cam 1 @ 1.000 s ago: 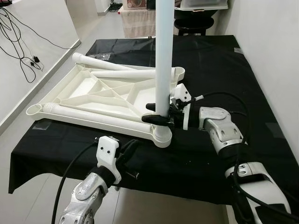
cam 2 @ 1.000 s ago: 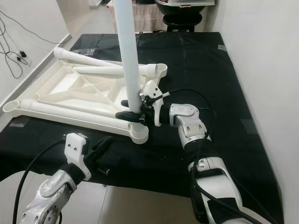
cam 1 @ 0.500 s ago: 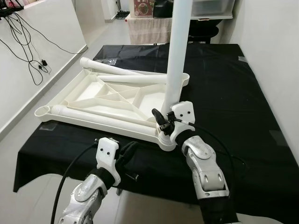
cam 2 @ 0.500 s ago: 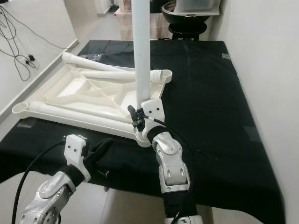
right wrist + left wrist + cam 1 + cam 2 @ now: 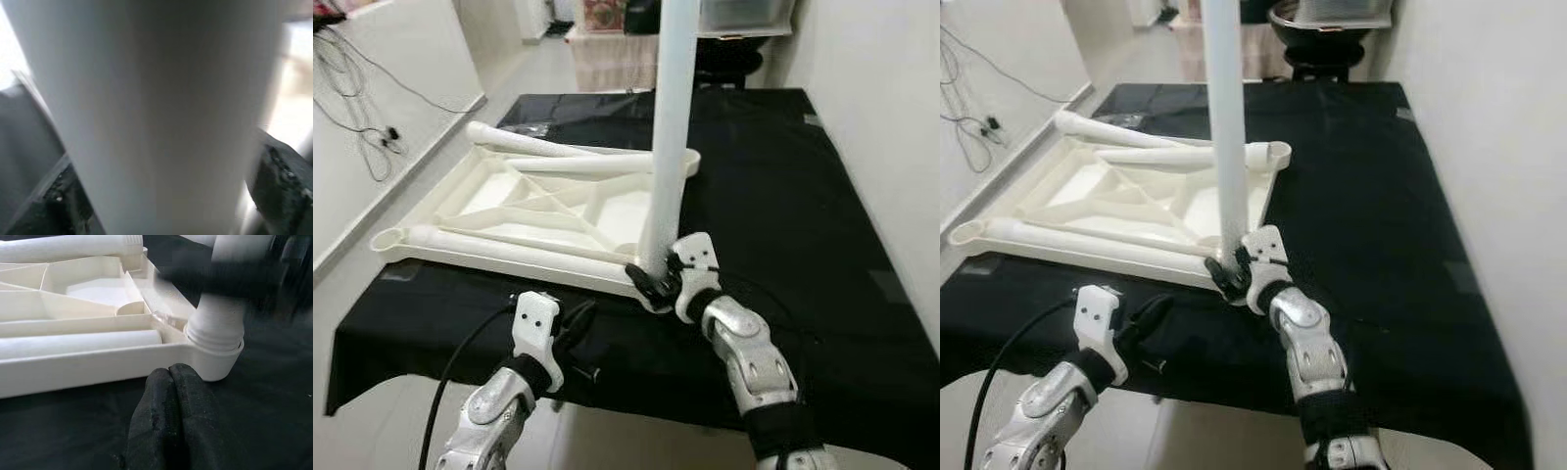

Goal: Building children table

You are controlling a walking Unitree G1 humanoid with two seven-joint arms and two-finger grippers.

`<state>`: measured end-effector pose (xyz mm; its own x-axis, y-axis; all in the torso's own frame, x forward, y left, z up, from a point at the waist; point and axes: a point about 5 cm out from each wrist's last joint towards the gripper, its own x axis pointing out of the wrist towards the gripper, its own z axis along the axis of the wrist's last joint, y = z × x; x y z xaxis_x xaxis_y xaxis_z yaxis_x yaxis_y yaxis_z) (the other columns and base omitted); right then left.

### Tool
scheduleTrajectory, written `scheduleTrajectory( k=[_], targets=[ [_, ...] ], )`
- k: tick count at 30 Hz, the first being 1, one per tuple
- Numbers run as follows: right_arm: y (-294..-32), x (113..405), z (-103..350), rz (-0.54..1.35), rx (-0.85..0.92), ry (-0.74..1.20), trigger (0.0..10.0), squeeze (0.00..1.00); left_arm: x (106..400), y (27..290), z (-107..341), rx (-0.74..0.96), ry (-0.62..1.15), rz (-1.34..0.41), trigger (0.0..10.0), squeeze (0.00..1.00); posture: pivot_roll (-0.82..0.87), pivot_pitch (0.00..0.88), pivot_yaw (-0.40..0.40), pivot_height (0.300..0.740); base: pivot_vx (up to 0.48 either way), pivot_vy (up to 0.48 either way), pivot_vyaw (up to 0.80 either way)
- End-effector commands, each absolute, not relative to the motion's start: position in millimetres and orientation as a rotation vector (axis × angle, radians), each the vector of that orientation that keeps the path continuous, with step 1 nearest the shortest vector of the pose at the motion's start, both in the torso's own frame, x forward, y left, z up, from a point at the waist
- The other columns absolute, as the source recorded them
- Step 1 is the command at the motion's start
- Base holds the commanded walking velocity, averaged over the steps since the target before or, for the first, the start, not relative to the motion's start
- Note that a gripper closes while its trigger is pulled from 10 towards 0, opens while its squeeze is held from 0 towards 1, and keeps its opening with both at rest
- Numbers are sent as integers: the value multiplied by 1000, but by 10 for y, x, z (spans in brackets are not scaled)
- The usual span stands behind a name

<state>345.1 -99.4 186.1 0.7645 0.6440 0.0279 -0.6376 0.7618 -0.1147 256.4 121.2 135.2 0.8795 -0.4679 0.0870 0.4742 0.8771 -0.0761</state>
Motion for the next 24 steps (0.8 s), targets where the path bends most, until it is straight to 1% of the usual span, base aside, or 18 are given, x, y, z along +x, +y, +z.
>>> scheduleTrajectory(
  k=[1,2,4,5,7,8,10,12,13,14,21,24],
  targets=[
    [-923,3460,1936,889,-122,-84,10000,0,2543,1217,1309,-85,-57,-482,10000,0,18,116,52,740,0,0,0],
    [-923,3460,1936,889,-122,-84,10000,0,2543,1217,1309,-85,-57,-482,10000,0,18,116,52,740,0,0,0],
    [-932,3499,1972,1022,-192,-73,10000,0,2536,1212,1309,-86,-57,-481,10000,0,24,117,52,740,0,0,0],
    [-932,3499,1972,1022,-192,-73,10000,0,2536,1212,1309,-86,-57,-481,10000,0,24,117,52,740,0,0,0],
    [-927,3489,1973,1210,-226,-23,10000,0,2527,1214,1312,-85,-57,-481,10000,0,28,125,60,740,0,0,0],
    [-927,3489,1973,1210,-226,-23,10000,0,2527,1214,1312,-85,-57,-481,10000,0,28,125,60,740,0,0,0],
    [-936,3484,1969,1302,-221,13,10000,0,2522,1216,1312,-85,-57,-482,10000,0,28,125,60,740,0,0,0],
    [-946,3490,1964,1329,-225,24,10000,0,2517,1216,1313,-86,-57,-482,10000,0,35,130,59,740,0,0,0],
    [-953,3501,1963,1350,-212,35,2902,0,2512,1214,1313,-85,-56,-483,10000,0,41,133,60,740,0,0,0],
    [-963,3513,1971,1370,-186,43,0,0,2506,1214,1316,-85,-56,-484,10000,0,41,138,62,740,0,0,0],
    [-1002,3542,1958,1380,-169,55,0,0,2495,1215,1318,-84,-54,-485,10000,0,39,143,65,740,0,0,0],
    [-1043,3564,1937,1330,-180,44,0,0,2494,1215,1320,-85,-54,-486,10000,0,32,148,66,740,0,0,0]
  ],
)
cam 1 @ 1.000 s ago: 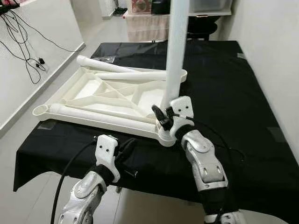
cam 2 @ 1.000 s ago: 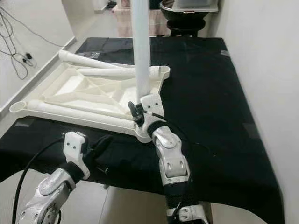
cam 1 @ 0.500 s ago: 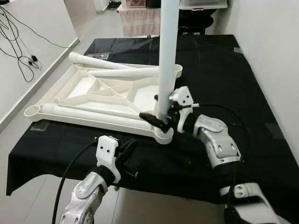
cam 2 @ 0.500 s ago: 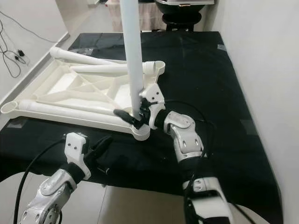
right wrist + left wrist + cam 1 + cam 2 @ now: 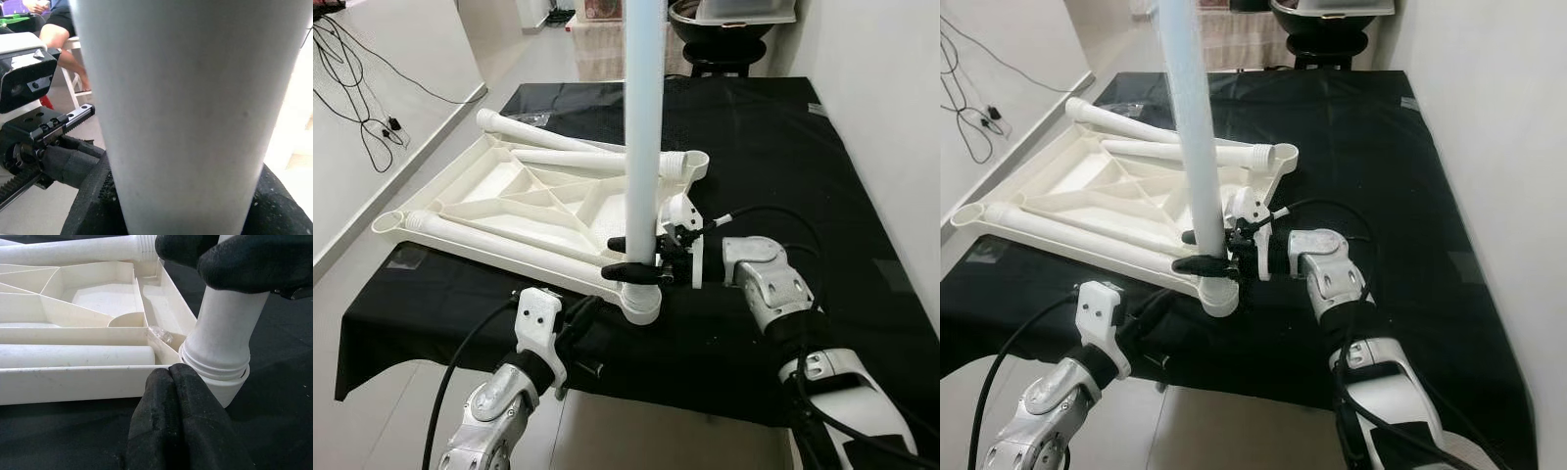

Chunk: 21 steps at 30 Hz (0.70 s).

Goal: Building children table

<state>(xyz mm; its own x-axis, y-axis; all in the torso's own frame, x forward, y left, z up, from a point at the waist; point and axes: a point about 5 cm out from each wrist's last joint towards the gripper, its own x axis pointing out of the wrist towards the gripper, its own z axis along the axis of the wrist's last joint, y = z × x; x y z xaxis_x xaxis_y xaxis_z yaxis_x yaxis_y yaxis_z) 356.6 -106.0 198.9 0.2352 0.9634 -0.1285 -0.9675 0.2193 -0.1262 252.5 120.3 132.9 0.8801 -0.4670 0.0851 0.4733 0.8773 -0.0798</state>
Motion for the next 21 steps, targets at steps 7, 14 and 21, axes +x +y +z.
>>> scheduleTrajectory(
  k=[7,14,21],
  targets=[
    [-1228,3632,1707,786,-176,61,0,0,2491,1217,1326,-87,-57,-485,10000,0,15,155,57,740,0,0,0],
    [-1249,3314,1446,329,-141,121,0,0,2508,1232,1336,-87,-59,-484,10000,0,17,166,62,740,0,0,0],
    [-1177,3284,1436,207,-142,111,0,0,2572,1245,1327,-83,-59,-485,10000,0,8,134,60,740,0,0,0]
  ],
)
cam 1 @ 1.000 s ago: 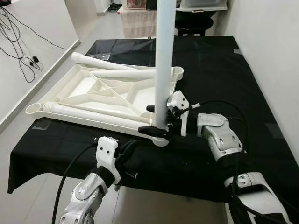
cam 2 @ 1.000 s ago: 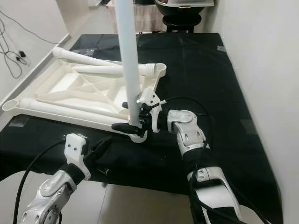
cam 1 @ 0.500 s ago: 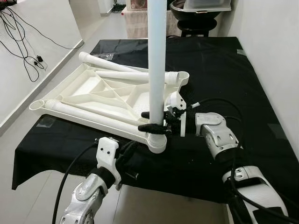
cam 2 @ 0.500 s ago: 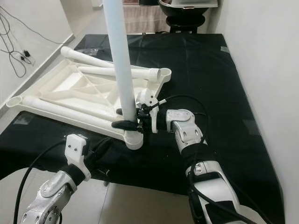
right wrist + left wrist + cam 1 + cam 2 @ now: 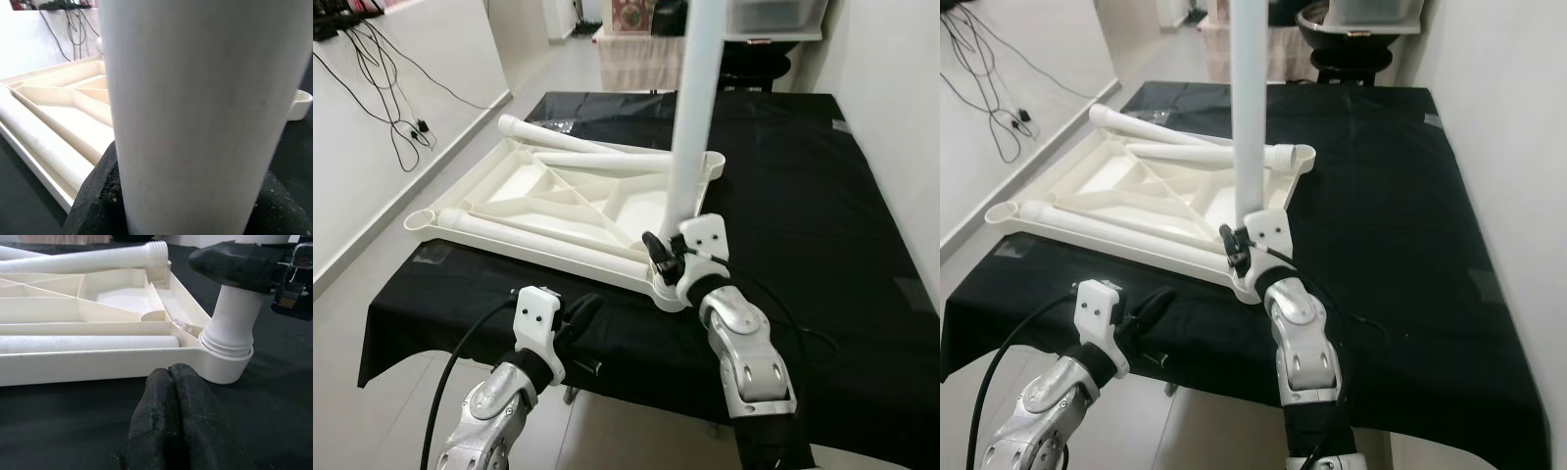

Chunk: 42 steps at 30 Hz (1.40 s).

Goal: Building children table

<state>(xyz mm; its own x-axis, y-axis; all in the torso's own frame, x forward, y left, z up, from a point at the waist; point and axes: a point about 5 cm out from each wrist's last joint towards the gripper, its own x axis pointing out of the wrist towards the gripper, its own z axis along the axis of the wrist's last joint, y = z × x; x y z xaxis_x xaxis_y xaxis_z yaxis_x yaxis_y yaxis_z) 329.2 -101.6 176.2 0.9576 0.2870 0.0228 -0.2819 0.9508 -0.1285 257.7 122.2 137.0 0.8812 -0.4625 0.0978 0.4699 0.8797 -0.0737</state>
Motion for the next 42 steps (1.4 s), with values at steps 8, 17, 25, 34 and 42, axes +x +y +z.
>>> scheduleTrajectory(
  k=[8,17,25,34,42],
  targets=[
    [-1015,3351,1502,373,-147,80,10000,1000,2579,1260,1329,-81,-63,-471,10000,0,10,133,66,740,0,0,0],
    [-1038,3517,1982,850,-122,-69,10000,0,2559,1251,1331,-82,-59,-478,10000,0,27,134,67,740,0,0,0],
    [-1129,3639,2000,1036,-199,2,10000,0,2528,1231,1326,-85,-60,-480,10000,0,46,137,64,740,0,0,0],
    [-1119,3733,1974,1170,-189,64,0,0,2470,1211,1315,-86,-56,-482,10000,0,53,142,60,740,0,0,0],
    [-1236,3764,1833,1005,-185,86,0,0,2455,1206,1309,-92,-53,-487,10000,0,31,142,57,740,0,0,0]
  ],
)
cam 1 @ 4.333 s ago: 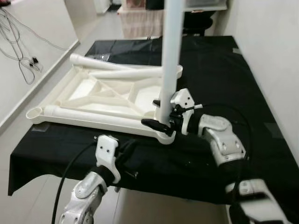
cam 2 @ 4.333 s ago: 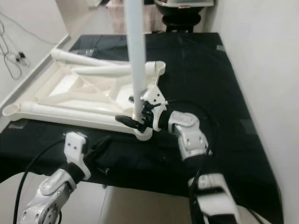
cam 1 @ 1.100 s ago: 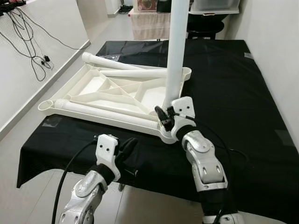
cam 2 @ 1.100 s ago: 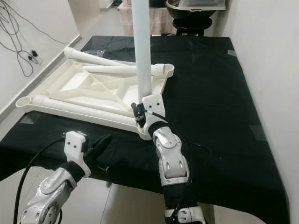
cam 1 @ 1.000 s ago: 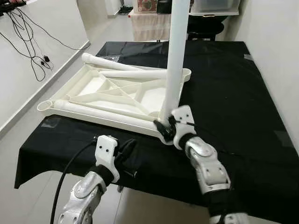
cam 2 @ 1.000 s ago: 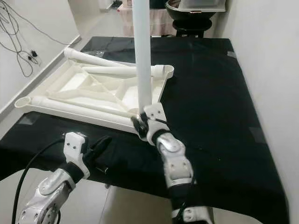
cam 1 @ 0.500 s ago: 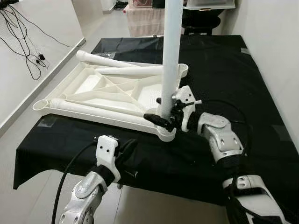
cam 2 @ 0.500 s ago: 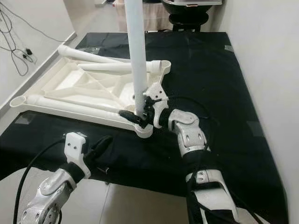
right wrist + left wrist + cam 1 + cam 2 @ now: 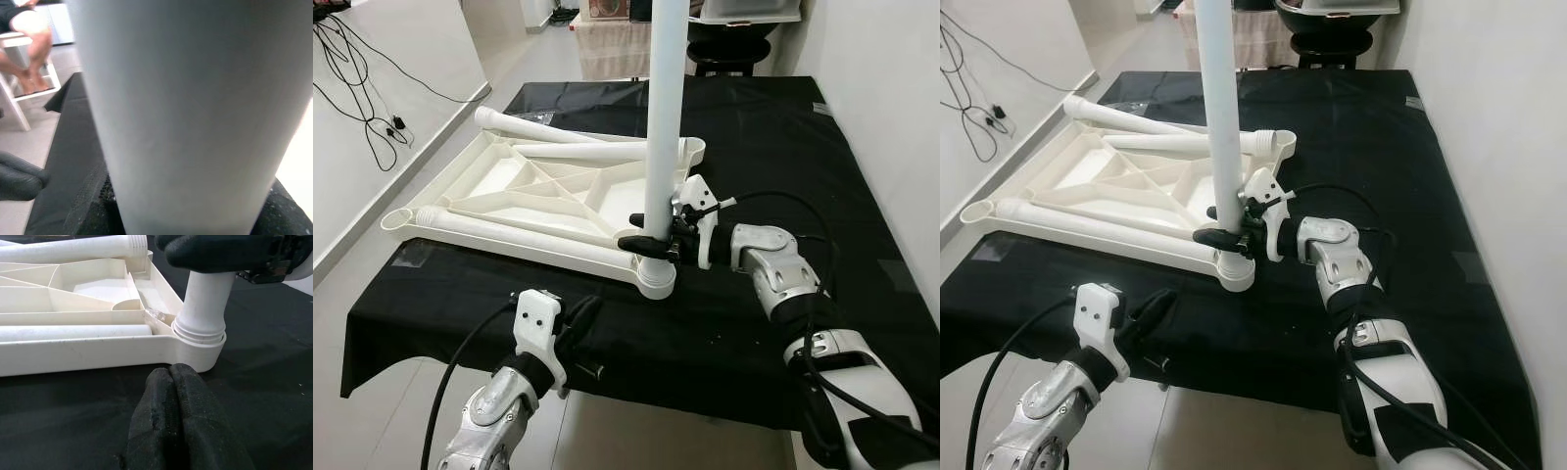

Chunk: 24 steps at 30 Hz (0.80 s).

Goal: Building children table

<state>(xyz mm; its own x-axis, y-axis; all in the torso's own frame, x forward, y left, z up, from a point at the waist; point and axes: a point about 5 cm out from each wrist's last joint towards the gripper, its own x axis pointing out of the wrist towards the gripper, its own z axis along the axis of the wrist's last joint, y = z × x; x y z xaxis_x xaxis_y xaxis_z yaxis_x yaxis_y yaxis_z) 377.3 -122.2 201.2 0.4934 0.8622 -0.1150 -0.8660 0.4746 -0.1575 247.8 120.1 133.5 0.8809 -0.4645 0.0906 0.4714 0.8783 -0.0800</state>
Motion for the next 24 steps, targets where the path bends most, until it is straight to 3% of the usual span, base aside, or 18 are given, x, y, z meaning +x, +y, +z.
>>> scheduleTrajectory(
  k=[1,3,4,7,8,9,11,18,19,21,22,23,24],
  targets=[
    [-1236,3764,1833,1005,-185,86,0,0,2455,1206,1309,-92,-53,-487,10000,0,31,142,57,740,0,0,0],
    [-1274,3772,1766,917,-201,104,0,0,2451,1206,1309,-93,-53,-488,10000,0,29,144,54,740,0,0,0],
    [-1366,3763,1625,569,-169,122,0,0,2446,1215,1312,-92,-53,-487,10000,0,26,149,42,740,0,0,0],
    [-1366,3763,1625,569,-169,122,0,0,2446,1215,1312,-92,-53,-487,10000,0,26,149,42,740,0,0,0],
    [-1281,3499,1451,378,-117,132,0,0,2447,1226,1323,-91,-55,-486,10000,0,32,162,43,740,0,0,0],
    [-1281,3499,1451,378,-117,132,0,0,2447,1226,1323,-91,-55,-486,10000,0,32,162,43,740,0,0,0],
    [-1259,3170,1325,173,-76,150,0,0,2484,1248,1318,-86,-52,-484,10000,0,5,139,67,740,0,0,0],
    [-1137,3259,1344,230,-102,127,0,0,2539,1249,1312,-81,-51,-486,10000,0,6,128,63,740,0,0,0],
    [-1094,3288,1344,251,-109,133,10000,0,2553,1253,1313,-79,-54,-479,10000,0,4,123,62,740,0,0,0],
    [-1060,3300,1362,278,-89,114,10000,0,2563,1257,1313,-78,-56,-473,10000,0,2,122,61,740,0,0,0],
    [-1043,3302,1380,301,-65,96,10000,925,2570,1259,1314,-79,-57,-470,10000,0,1,121,62,740,0,0,0],
    [-1043,3302,1380,301,-65,96,10000,925,2570,1259,1314,-79,-57,-470,10000,0,1,121,62,740,0,0,0],
    [-1033,3290,1425,314,-34,64,10000,1000,2574,1260,1314,-80,-57,-471,10000,0,-1,122,63,740,0,0,0]
  ],
)
